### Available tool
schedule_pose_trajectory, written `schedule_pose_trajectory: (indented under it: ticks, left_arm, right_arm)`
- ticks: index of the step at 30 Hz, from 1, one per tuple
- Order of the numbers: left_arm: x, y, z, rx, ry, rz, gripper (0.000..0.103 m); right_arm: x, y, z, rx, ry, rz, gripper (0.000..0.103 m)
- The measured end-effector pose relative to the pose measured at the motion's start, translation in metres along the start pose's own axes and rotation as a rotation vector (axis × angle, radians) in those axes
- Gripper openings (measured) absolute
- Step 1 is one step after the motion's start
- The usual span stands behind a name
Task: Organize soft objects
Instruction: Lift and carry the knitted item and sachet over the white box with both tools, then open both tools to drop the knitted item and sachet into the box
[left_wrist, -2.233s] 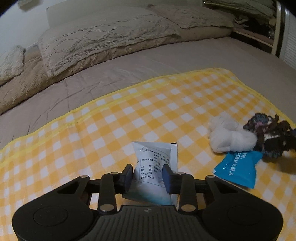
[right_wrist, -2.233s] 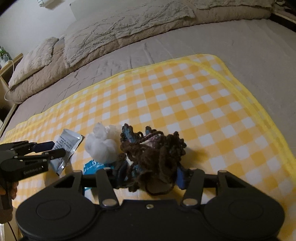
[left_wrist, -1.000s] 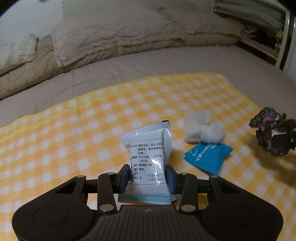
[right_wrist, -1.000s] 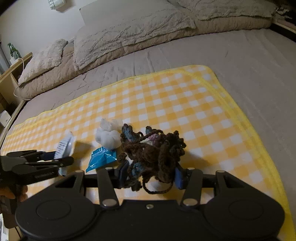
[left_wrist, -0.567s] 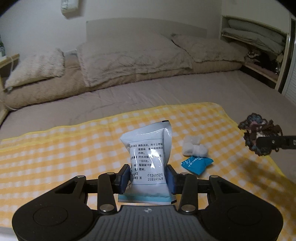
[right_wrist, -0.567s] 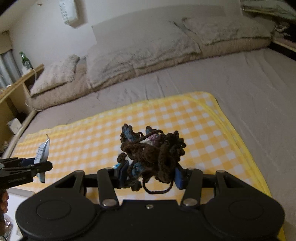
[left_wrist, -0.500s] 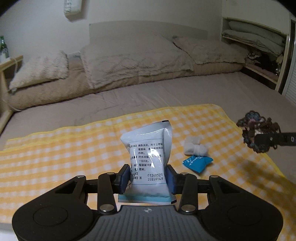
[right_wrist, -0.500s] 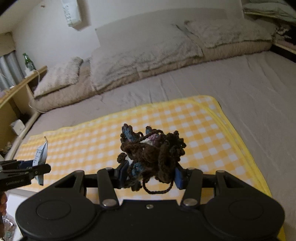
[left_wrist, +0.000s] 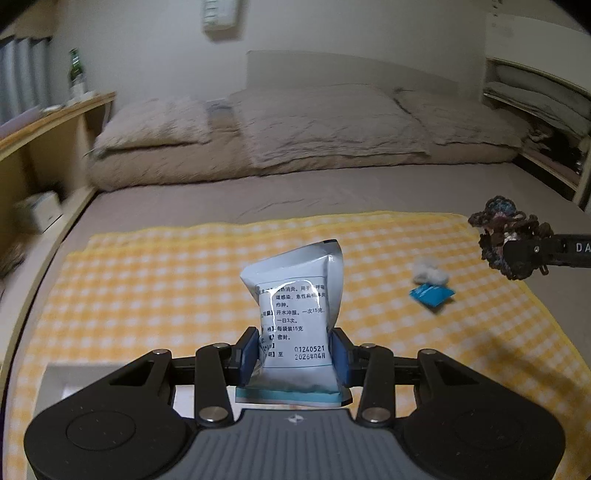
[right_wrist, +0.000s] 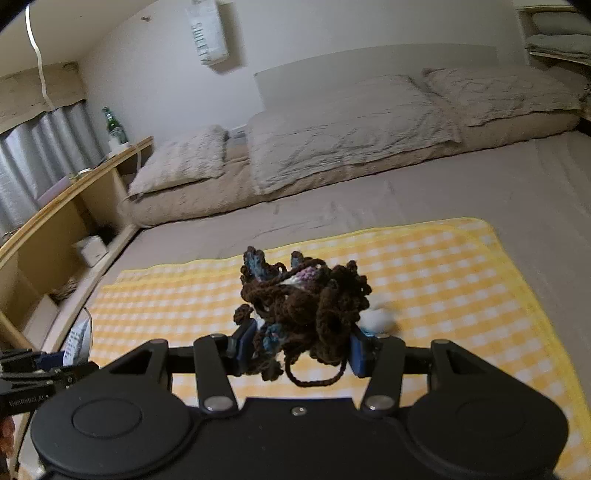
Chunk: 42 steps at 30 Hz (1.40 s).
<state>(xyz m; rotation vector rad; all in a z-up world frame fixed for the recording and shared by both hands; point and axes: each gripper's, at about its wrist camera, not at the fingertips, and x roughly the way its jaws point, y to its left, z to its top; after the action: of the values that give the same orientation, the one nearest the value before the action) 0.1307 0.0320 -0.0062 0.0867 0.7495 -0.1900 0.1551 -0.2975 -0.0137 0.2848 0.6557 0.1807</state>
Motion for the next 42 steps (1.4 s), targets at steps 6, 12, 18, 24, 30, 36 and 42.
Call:
schedule_pose_trajectory:
  ticks: [6,12,18,24,30,36,42]
  left_arm:
    - [-0.013,0.038,-0.031,-0.054,0.042,0.037,0.043]
    - [-0.015,0.065,-0.068,-0.102,0.119,0.047,0.043]
    - [-0.012,0.078,-0.100,-0.114,0.206,0.057,0.043]
    - [0.000,0.084,-0.128,-0.093,0.296,0.060,0.044]
    - [0.009,0.093,-0.144,-0.088,0.363,0.066,0.044]
    - [0.017,0.101,-0.153,-0.106,0.395,0.047,0.045]
    - [0.021,0.108,-0.154,-0.125,0.385,0.023,0.048]
  right_arm:
    - [0.001,0.041,-0.010,-0.034,0.021,0.069,0.051]
    - [0.009,0.079,-0.020,-0.076,0.052,0.132,0.051]
    - [0.024,0.110,-0.028,-0.109,0.082,0.160,0.051]
    - [0.042,0.141,-0.037,-0.126,0.127,0.198,0.051]
    - [0.061,0.179,-0.055,-0.165,0.191,0.250,0.051]
    - [0.084,0.214,-0.076,-0.192,0.268,0.298,0.051]
    - [0.107,0.248,-0.096,-0.219,0.347,0.343,0.051]
